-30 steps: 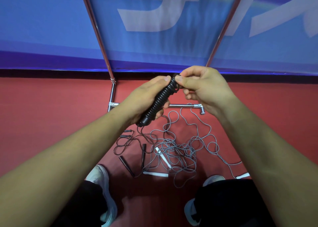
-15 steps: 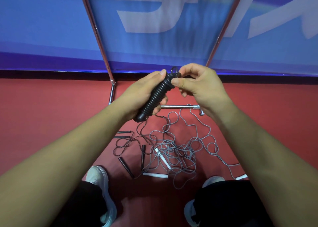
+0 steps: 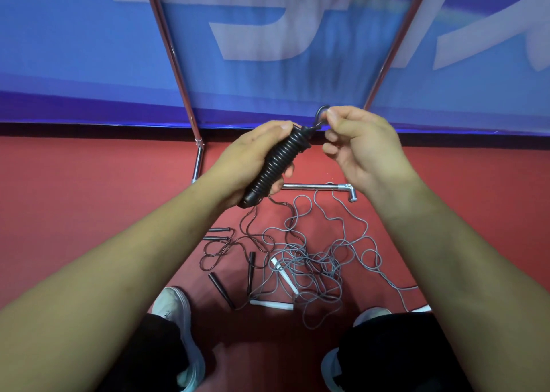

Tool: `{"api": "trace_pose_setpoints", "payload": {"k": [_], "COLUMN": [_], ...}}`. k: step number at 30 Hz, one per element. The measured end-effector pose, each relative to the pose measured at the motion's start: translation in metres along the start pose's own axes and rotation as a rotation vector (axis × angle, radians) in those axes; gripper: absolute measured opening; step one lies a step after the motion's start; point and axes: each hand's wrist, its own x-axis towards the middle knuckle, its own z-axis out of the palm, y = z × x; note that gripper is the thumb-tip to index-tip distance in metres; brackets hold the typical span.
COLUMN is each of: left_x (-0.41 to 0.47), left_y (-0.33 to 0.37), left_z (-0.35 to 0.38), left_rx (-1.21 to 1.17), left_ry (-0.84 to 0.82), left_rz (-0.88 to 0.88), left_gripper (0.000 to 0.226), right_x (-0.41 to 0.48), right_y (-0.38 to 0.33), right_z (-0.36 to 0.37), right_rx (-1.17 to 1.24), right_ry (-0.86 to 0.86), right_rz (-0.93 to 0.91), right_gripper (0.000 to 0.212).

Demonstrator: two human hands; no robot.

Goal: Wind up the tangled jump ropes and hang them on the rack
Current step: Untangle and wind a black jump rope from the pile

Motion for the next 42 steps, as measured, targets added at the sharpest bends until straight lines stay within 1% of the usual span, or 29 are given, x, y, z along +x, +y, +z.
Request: {"api": "trace_pose_setpoints", "payload": {"k": [3,4,6,8,10,12,15,17,20,23,26,30,33,38,42], "left_x": [0.002,0.002,0.003,0.002,0.000,-0.001,0.000,-0.001,0.000,0.005,0.012,0.024,0.034,0.055,0.082], "left_y": [-0.002,-0.004,-0.005,-0.004,0.000,0.001,0.008,0.023,0.056,0.099,0.138,0.177,0.197,0.221,0.241], "left_z": [0.003,0.003,0.003,0.000,-0.001,0.002,0.009,0.014,0.022,0.033,0.046,0.064,0.078,0.096,0.109], "left_rx": [-0.112,-0.142,-0.140,-0.057,0.040,0.121,0.213,0.239,0.349,0.401,0.412,0.357,0.300,0.263,0.273], "left_ry": [-0.045,-0.052,-0.062,-0.074,-0.079,-0.040,0.016,0.031,0.060,0.089,0.086,0.066,0.043,0.024,0.051], "left_rz": [-0.023,-0.032,-0.017,0.034,0.077,0.106,0.160,0.196,0.288,0.385,0.407,0.443,0.444,0.452,0.463], "left_gripper": [0.028,0.029,0.030,0.027,0.036,0.043,0.040,0.040,0.051,0.044,0.038,0.032,0.031,0.032,0.036], "right_x": [0.001,0.001,0.001,-0.003,-0.006,-0.011,-0.014,-0.015,-0.012,-0.007,-0.006,-0.006,-0.005,0.005,0.022], "right_y": [-0.002,-0.003,-0.006,-0.010,-0.015,-0.021,-0.038,-0.056,-0.093,-0.138,-0.183,-0.231,-0.255,-0.288,-0.311], "right_z": [0.001,0.001,-0.001,-0.001,0.001,0.003,0.006,0.010,0.015,0.018,0.022,0.024,0.019,0.009,-0.002], "right_rx": [0.147,0.141,0.030,-0.042,-0.026,-0.029,-0.116,-0.220,-0.331,-0.426,-0.503,-0.401,-0.329,-0.202,-0.223], "right_ry": [0.045,0.051,0.041,0.020,0.013,0.028,0.037,0.038,0.042,0.041,0.084,0.164,0.122,0.049,0.076], "right_rz": [0.021,0.014,-0.037,-0.080,-0.114,-0.148,-0.209,-0.262,-0.315,-0.365,-0.432,-0.479,-0.452,-0.466,-0.495], "right_gripper": [0.013,0.011,0.009,0.009,0.010,0.011,0.011,0.011,0.014,0.016,0.020,0.021,0.012,0.011,0.014]}}
